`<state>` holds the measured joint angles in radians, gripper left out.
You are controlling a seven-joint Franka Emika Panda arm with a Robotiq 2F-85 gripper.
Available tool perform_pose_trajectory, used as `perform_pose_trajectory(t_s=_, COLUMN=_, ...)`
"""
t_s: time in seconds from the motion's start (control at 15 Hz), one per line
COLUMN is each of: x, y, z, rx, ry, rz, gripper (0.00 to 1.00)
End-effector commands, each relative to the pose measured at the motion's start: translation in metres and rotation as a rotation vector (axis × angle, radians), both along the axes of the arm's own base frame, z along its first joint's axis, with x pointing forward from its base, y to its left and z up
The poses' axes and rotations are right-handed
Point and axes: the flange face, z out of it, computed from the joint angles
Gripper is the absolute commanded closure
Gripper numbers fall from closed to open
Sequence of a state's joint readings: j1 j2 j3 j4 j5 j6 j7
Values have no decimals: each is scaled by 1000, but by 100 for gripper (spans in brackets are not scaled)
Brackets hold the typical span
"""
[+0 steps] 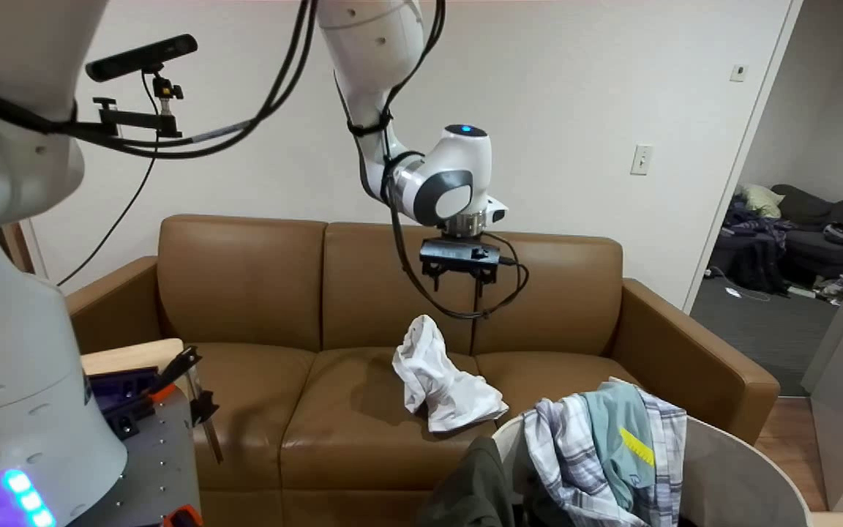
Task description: Remove the white short from the laundry bag and put it on the seat of the couch
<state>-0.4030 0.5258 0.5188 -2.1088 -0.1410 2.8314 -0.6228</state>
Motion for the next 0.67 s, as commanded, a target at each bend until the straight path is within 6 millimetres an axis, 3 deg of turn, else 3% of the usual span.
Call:
perform_pose_trajectory(t_s=0.0, x=-22, y=-35, z=31, rx=83, ry=141, rz=-132, gripper=0)
perform_pose_trajectory(t_s=0.07, x=-23, y=-43, z=36, rx=105, ry=119, rz=-147, gripper=0)
perform_pose_trajectory(t_s=0.13, x=-9, y=-30, z=28, rx=77, ry=105, rz=-123, gripper=0)
perform_pose_trajectory(t_s=0.33, x=-8, y=-35, z=30, rx=67, ry=103, rz=-132, gripper=0)
perform_pose_trajectory(t_s=0.4, x=-5, y=-36, z=30, rx=36, ry=161, rz=-223, gripper=0)
perform_pose_trajectory(t_s=0.6, x=-23, y=-55, z=43, rx=11, ry=190, rz=-401, gripper=0)
